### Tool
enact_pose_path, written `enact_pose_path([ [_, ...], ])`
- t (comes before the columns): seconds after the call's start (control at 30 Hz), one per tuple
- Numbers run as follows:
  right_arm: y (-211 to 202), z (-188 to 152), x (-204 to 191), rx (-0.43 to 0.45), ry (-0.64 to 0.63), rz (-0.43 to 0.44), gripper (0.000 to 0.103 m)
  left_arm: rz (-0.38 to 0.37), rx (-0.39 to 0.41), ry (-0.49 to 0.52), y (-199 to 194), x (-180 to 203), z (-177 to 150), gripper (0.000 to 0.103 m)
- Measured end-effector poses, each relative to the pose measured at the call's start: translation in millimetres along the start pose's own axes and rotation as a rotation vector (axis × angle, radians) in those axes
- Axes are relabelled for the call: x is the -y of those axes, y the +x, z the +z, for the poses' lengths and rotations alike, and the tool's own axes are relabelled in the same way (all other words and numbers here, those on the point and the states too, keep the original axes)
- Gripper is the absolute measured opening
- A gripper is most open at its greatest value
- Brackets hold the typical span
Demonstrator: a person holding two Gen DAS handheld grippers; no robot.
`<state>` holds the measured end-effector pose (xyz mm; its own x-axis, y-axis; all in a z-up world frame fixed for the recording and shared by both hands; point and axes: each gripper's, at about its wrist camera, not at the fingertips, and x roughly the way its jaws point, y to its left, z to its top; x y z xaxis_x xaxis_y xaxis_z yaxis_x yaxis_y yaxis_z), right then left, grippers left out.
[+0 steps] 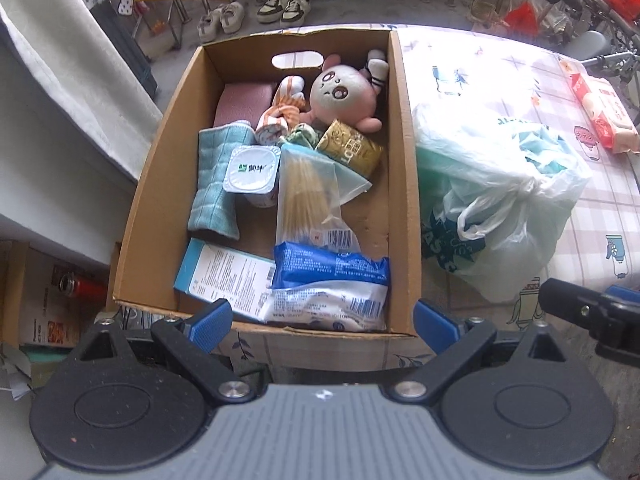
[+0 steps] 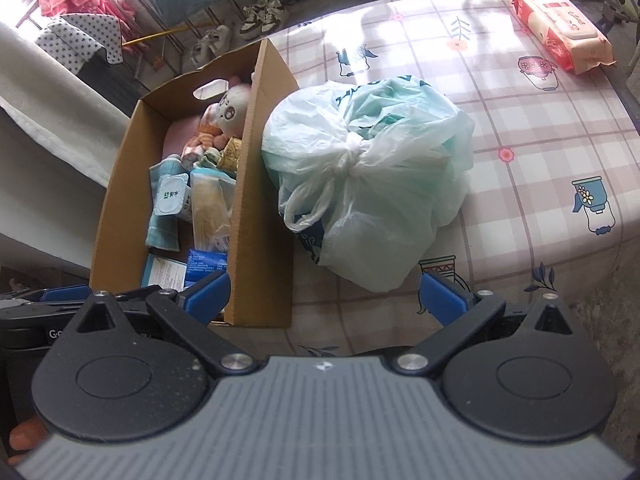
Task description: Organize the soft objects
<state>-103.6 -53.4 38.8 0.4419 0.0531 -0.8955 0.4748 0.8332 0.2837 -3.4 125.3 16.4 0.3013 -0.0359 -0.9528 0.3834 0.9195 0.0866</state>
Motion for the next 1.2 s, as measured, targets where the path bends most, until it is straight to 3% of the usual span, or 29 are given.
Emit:
enact_pose_path([
  [1.2,-10,-5,-6,-0.001,-0.075,-0.018,0.102,-0.005,-0.044,-0.024,1,0,-5,0.098],
])
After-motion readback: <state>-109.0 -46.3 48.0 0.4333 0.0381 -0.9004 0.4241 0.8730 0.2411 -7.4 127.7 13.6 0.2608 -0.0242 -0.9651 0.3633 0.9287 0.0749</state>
